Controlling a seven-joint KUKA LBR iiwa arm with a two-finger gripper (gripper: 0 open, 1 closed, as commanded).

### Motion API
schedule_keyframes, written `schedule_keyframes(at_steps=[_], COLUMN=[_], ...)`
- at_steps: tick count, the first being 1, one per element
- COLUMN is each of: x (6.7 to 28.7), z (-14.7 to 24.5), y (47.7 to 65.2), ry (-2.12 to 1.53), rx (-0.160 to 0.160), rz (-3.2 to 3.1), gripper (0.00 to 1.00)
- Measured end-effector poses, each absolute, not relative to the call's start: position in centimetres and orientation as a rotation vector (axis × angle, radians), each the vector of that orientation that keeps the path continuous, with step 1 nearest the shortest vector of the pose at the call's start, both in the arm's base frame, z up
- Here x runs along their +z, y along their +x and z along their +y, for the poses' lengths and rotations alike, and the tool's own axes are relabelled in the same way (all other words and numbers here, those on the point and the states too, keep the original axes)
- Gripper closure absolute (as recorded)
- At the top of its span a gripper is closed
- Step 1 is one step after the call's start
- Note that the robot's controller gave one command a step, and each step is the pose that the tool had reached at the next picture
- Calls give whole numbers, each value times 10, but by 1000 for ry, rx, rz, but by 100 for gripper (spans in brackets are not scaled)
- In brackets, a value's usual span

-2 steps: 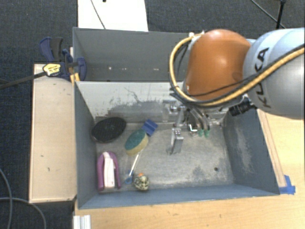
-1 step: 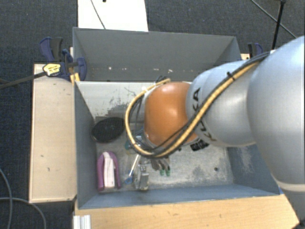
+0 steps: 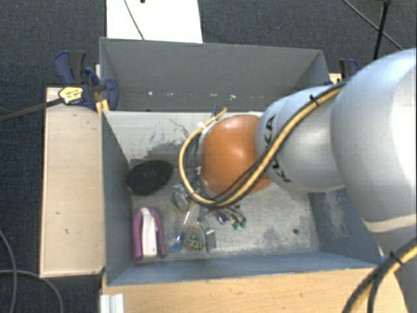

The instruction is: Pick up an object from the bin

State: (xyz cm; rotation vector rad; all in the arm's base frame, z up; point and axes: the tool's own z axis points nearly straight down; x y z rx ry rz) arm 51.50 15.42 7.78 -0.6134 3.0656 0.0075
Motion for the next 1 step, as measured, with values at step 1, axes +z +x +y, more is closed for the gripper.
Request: schedule_keyframes(at_steps=[1], x=[78], z=[146], y=[506], ry=[-1379], rx=[-5], rz=[2791], gripper=[0])
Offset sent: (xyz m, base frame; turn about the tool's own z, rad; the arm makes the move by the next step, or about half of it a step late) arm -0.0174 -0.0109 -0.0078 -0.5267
